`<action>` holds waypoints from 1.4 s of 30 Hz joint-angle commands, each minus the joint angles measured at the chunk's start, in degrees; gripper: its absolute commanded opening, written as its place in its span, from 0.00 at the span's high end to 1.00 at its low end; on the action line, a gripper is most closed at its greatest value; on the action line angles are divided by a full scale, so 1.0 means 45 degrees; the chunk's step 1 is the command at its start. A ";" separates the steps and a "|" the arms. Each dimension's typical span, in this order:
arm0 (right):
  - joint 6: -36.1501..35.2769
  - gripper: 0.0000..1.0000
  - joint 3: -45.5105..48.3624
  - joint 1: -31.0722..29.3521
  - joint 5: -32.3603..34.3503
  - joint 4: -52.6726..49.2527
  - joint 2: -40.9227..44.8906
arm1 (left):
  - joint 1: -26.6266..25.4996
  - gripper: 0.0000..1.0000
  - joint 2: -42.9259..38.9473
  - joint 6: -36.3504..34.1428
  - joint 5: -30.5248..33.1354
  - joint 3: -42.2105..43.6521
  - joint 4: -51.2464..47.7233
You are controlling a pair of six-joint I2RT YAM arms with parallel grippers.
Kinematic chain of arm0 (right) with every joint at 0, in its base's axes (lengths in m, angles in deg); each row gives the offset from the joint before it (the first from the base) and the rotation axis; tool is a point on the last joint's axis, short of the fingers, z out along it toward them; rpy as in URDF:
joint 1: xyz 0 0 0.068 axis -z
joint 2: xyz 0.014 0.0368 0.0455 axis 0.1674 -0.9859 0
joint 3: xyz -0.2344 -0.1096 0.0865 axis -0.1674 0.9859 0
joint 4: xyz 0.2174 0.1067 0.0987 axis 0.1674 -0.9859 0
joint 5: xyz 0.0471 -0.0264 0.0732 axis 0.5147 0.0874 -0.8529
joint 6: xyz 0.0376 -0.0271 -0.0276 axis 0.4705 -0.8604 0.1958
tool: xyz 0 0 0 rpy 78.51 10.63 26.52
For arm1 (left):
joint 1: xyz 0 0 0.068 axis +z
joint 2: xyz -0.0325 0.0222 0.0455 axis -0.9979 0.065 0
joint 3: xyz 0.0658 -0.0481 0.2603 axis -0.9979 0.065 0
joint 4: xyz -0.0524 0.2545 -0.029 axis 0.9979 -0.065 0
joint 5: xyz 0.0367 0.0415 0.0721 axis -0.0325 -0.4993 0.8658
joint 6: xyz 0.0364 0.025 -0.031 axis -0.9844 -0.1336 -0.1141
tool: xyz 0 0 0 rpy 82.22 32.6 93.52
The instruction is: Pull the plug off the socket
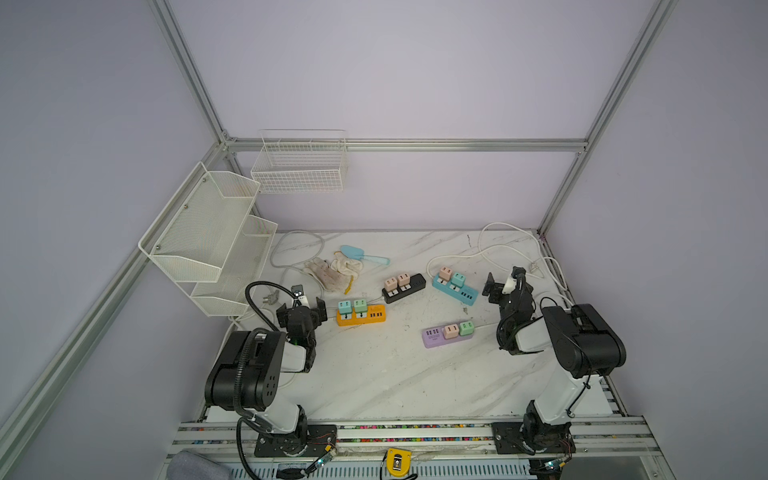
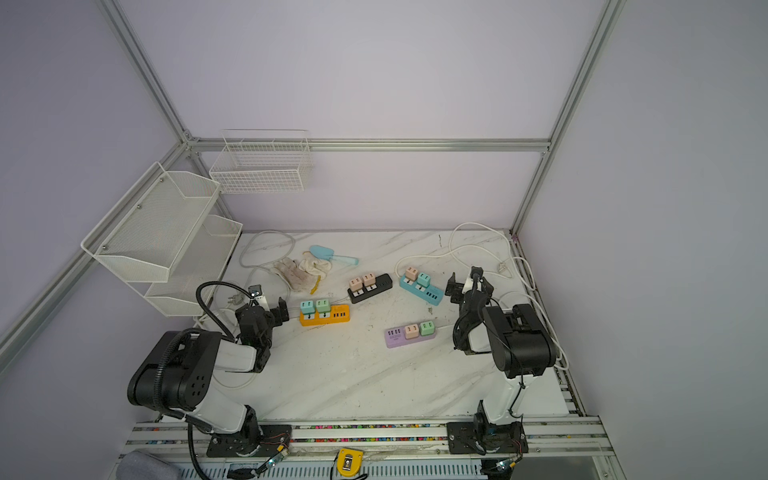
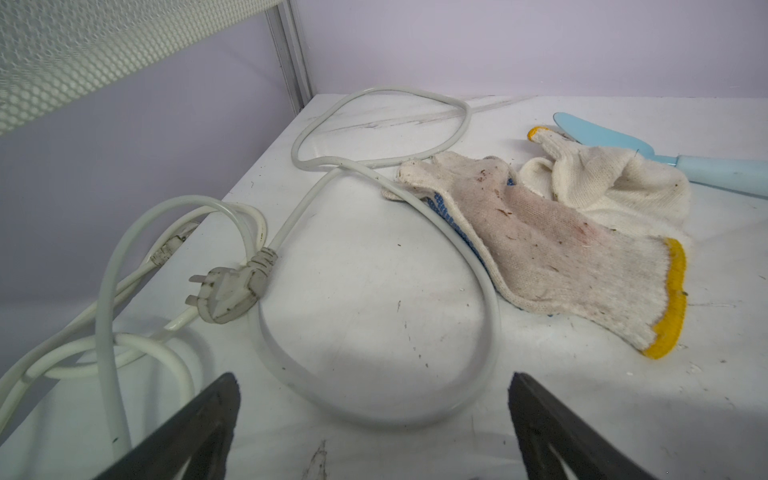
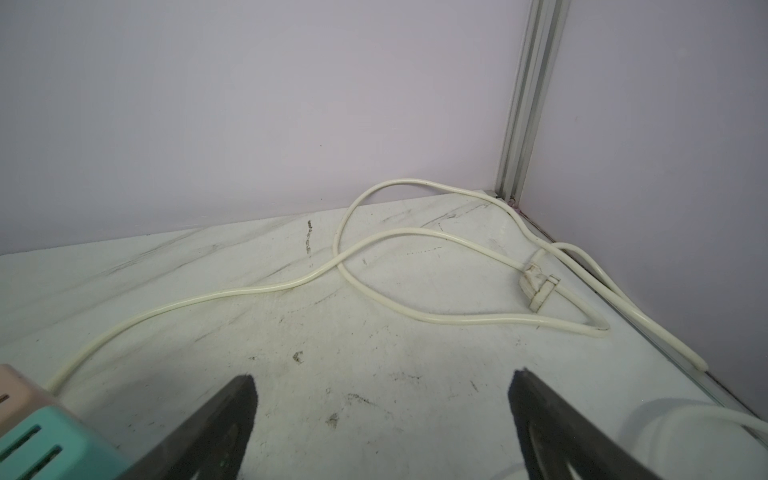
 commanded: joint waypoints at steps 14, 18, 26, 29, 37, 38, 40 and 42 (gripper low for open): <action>-0.0366 0.03 0.0015 -0.0039 -0.0454 0.0062 0.0850 | 0.0035 0.00 -0.1280 -0.0389 -0.0536 -0.0478 0.0116; -0.0119 0.02 0.0048 -0.0039 -0.0458 -0.0620 0.1643 | 0.0028 0.00 -0.2843 -0.0358 -0.0565 -0.0535 -0.1054; 0.0588 0.03 -0.0749 -0.0038 -0.1221 -0.3792 0.3977 | 0.0025 0.00 -0.5928 0.1605 -0.0877 -0.1294 -0.4664; 0.1413 0.03 -0.1196 -0.0032 -0.1581 -0.5080 0.4697 | 0.0036 0.00 -0.6515 0.2589 -0.1202 -0.1682 -0.5619; 0.5838 0.03 -0.1760 -0.0019 -0.1883 -0.8531 0.6838 | 0.0216 0.00 -0.7686 0.5938 -0.0692 -0.1699 -0.7748; 0.5708 0.03 -0.1769 -0.0019 -0.2334 -0.8786 0.7095 | 0.0241 0.00 -0.7768 0.6058 -0.1016 -0.1468 -0.7431; 0.5501 0.03 -0.1710 -0.0017 -0.2992 -0.9376 0.7481 | 0.0289 0.00 -0.7935 0.7082 -0.0748 -0.1391 -0.7910; 0.6532 0.03 -0.1454 -0.0022 -0.3177 -0.9557 0.7513 | 0.0416 0.00 -0.7911 0.7481 -0.1231 -0.1495 -0.8283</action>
